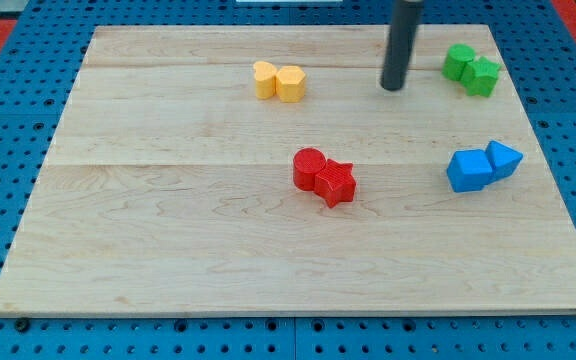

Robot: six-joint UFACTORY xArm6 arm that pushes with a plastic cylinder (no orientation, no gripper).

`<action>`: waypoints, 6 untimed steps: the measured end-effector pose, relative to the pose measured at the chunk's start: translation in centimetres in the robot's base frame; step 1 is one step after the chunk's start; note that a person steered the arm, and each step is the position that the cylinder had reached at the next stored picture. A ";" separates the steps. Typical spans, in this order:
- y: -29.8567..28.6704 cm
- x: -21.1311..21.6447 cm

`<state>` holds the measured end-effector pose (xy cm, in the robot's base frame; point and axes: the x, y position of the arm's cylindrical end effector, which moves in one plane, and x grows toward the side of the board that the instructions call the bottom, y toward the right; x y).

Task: Point your arm at the bottom side of the triangle

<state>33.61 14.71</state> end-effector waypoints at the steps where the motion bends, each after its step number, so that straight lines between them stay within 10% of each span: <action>1: 3.5 5.0; 4: 15.7 10.5; 6: 12.0 13.9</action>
